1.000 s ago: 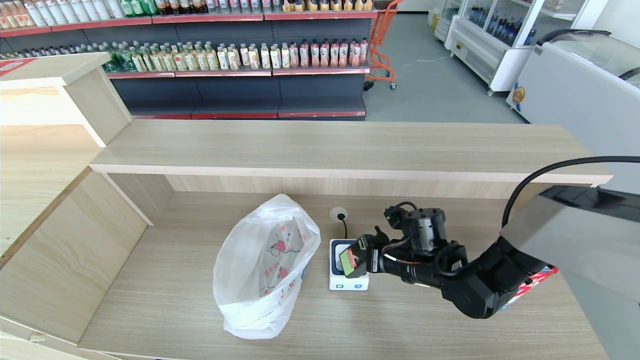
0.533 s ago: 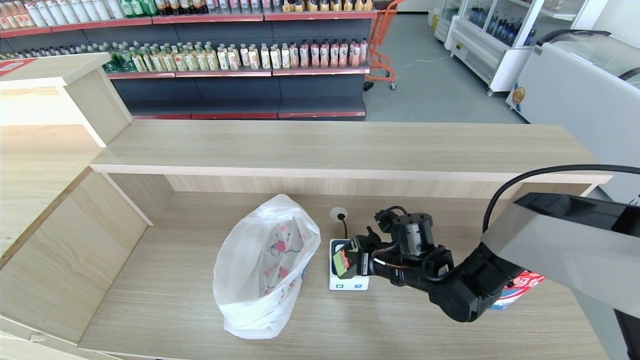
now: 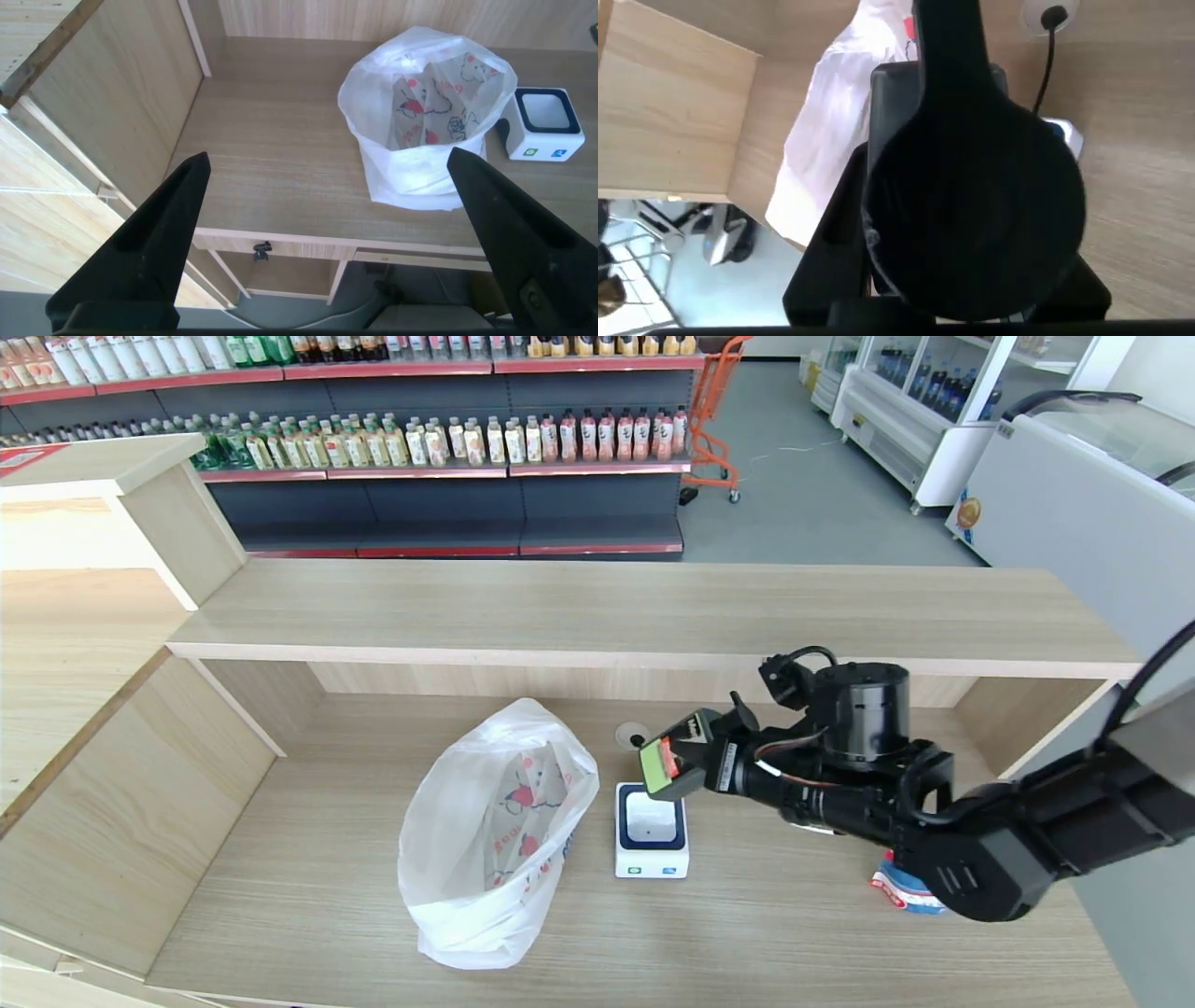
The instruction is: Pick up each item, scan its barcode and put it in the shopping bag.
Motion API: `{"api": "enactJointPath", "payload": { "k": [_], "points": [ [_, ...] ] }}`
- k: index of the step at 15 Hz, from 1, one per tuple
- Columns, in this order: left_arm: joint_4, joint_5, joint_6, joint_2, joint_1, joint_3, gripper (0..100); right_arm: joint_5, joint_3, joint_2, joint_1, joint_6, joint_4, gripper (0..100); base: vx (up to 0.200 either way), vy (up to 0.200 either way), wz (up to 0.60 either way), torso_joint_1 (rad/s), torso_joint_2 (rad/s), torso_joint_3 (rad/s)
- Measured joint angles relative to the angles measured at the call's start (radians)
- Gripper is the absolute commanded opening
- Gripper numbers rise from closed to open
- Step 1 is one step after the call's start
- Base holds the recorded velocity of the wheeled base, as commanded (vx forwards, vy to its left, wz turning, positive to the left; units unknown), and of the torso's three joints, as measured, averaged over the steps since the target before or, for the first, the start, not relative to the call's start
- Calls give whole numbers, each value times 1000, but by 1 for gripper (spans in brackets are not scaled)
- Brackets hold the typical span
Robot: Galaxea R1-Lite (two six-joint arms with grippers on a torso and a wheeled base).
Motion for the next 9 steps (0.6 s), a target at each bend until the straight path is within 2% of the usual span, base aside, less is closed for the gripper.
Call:
{"api": "enactJointPath", "payload": {
  "k": [2,3,9],
  "points": [
    [0,0,0,0,0,0,100,2,101,-134,-36,-208,43,0,0,0,0,0,0,0],
    [0,0,0,0,0,0,100,2,135,-188,-53,-237,52,0,0,0,0,0,0,0],
    [0,0,1,0,0,0,100,-3,191,-342,-76,-251,78,0,0,0,0,0,0,0]
  ]
}}
